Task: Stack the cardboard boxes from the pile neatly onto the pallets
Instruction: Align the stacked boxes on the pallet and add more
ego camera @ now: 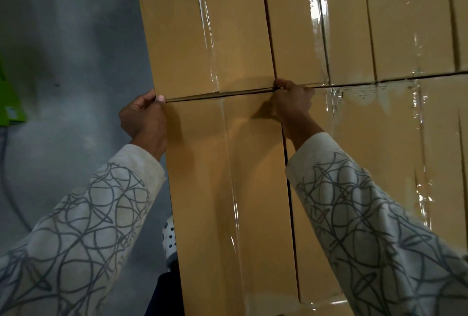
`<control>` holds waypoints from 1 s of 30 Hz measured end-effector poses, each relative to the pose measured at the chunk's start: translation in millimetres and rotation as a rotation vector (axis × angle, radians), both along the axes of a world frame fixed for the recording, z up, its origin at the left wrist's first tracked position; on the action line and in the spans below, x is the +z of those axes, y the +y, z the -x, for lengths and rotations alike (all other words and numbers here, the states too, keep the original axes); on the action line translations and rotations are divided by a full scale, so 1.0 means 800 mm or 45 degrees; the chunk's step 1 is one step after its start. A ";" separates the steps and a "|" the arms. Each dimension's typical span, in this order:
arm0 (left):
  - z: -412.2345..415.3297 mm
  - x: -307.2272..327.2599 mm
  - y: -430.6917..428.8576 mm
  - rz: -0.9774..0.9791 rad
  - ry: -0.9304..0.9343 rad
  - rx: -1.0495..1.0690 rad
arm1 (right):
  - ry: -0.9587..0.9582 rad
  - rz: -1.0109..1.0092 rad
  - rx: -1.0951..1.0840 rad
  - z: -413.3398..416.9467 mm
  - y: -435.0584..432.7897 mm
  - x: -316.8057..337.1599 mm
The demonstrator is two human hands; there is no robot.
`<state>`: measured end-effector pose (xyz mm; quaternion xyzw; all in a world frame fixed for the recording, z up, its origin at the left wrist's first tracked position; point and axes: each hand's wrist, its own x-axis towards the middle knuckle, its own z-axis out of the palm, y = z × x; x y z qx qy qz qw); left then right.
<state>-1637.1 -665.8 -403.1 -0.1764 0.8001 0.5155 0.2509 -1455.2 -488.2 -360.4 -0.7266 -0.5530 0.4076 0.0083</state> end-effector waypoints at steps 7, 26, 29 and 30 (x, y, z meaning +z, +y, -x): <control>-0.002 -0.001 -0.003 -0.002 0.022 -0.049 | -0.108 0.002 0.031 0.008 0.003 0.007; 0.013 0.004 -0.004 -0.018 0.077 -0.379 | -0.316 -0.261 0.618 0.002 -0.041 0.006; 0.009 0.005 0.000 0.039 0.143 -0.425 | -0.355 -0.230 0.694 -0.004 -0.043 0.000; 0.008 0.005 0.000 0.055 0.152 -0.439 | -0.357 -0.214 0.694 -0.004 -0.043 0.001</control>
